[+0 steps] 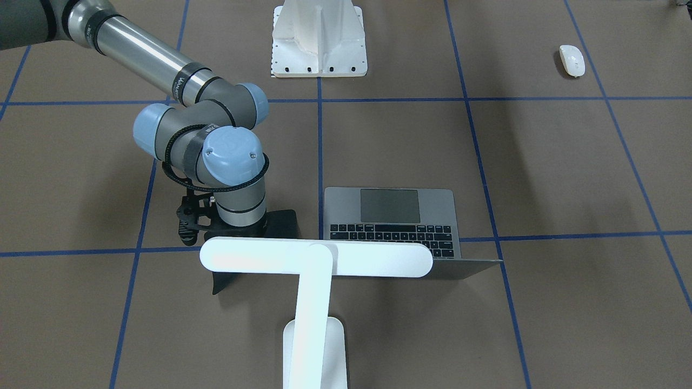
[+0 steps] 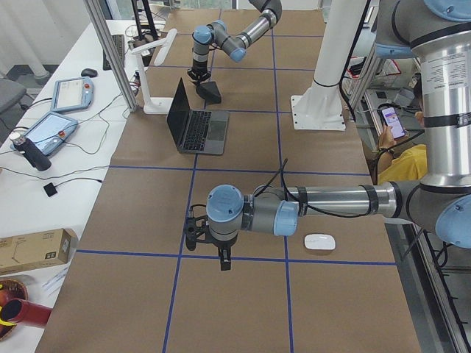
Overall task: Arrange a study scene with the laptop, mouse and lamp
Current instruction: 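Lower the mouse pad flat beside the laptop with the right gripper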
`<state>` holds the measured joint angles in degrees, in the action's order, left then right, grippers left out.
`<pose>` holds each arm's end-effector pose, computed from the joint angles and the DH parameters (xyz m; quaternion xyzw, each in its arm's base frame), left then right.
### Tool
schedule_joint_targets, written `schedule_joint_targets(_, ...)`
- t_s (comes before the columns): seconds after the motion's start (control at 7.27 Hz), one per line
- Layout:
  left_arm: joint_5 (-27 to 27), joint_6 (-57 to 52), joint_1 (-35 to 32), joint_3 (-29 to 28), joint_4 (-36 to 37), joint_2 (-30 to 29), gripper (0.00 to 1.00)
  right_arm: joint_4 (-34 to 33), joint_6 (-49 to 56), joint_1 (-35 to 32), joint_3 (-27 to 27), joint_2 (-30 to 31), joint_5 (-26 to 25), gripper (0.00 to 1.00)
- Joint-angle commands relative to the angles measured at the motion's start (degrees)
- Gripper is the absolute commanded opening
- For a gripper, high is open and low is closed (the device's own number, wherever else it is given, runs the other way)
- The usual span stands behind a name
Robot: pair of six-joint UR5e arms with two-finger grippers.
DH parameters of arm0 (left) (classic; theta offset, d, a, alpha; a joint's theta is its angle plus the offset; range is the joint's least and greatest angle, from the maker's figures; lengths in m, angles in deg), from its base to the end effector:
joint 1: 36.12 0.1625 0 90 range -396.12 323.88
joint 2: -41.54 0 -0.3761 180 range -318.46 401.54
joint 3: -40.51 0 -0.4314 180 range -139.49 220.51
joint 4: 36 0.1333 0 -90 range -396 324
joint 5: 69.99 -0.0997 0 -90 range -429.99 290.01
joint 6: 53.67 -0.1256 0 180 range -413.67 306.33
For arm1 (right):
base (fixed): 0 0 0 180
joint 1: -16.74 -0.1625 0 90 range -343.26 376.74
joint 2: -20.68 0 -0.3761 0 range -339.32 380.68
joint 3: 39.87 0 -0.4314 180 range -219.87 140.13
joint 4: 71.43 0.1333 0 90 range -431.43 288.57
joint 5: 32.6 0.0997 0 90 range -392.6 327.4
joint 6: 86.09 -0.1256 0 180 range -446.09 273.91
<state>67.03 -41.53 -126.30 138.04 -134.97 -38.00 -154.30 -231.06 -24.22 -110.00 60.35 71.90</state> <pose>-0.0429 -0.4706 0.6291 0.0065 0.4012 -0.0774 0.9127 -0.5483 -0.6109 0.2194 -0.1576 -0.3027 0.6703 0.6590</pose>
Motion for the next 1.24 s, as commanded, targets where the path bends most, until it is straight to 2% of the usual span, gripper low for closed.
schedule_joint_targets(0.0, 0.0, -0.01, 0.0, -0.06, 0.0, 0.0, 1.0, 0.43, -5.13, 2.2, 2.26, -2.57, -2.18, 0.0)
schedule_joint_targets(0.28, 0.0, -0.01, 0.0, -0.06, 0.0, 0.0, 1.0, 0.34, -5.33, 2.12, 3.24, -2.14, -2.63, 0.0)
schedule_joint_targets(0.41, 0.0, -0.01, 0.0, -0.06, 0.0, 0.0, 1.0, 0.25, -5.33, 2.12, 3.33, -1.71, -2.72, 0.14)
schedule_joint_targets(0.55, 0.0, -0.01, 0.0, -0.06, 0.0, 0.0, 1.0, 0.34, -4.54, 2.03, 3.07, -0.83, -2.72, 0.88)
schedule_joint_targets(0.69, 0.0, -0.01, 0.0, -0.06, 0.0, 0.0, 1.0, 0.34, -2.27, 2.03, 1.94, 0.05, -2.72, 1.0)
schedule_joint_targets(0.96, 0.0, 0.08, 0.0, -0.06, 0.0, -0.09, 1.0, 0.25, 1.68, 1.33, -2.8, 2.95, -2.46, 1.0)
schedule_joint_targets(1.1, 0.0, 0.08, 0.0, -0.06, 0.0, -0.09, 1.0, 0.43, 1.96, 0.81, -2.91, 2.96, -2.28, 1.0)
